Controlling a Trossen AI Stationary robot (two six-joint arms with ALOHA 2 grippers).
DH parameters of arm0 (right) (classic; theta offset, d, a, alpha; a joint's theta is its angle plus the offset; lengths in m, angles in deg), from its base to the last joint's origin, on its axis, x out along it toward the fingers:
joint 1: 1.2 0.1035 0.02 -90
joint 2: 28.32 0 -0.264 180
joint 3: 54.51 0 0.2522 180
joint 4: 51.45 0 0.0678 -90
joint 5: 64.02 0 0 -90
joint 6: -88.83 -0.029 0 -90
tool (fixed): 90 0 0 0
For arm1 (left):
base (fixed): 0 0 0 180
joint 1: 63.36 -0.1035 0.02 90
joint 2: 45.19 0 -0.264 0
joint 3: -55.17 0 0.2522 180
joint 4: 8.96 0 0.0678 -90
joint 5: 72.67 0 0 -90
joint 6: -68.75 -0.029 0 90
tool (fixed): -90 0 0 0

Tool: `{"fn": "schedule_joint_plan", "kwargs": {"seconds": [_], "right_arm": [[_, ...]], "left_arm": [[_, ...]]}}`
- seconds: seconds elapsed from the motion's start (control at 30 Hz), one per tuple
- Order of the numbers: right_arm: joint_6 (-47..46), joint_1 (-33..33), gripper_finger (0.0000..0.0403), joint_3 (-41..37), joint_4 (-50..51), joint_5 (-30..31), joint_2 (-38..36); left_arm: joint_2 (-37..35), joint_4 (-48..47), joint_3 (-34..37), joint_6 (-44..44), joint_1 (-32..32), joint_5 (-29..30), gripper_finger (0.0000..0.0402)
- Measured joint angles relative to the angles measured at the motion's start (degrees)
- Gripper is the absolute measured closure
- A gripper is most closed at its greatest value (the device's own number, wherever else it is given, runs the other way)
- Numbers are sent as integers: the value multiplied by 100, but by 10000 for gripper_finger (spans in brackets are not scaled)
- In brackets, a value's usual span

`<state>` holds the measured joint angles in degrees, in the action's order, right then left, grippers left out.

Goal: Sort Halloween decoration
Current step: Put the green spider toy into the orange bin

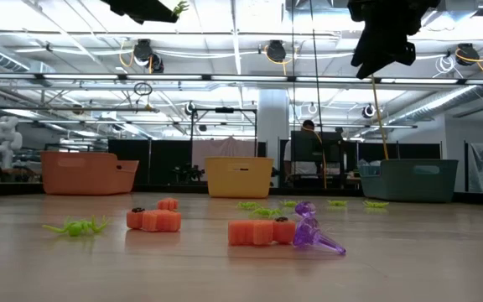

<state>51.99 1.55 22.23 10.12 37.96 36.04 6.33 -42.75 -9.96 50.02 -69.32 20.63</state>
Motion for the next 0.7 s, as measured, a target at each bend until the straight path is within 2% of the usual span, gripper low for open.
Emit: {"fn": "schedule_joint_plan", "kwargs": {"seconds": [0.7], "right_arm": [[-2, 0, 248, 0, 1, 9, 1]], "left_arm": [[-1, -1, 0, 1610, -1, 295, 401]]}}
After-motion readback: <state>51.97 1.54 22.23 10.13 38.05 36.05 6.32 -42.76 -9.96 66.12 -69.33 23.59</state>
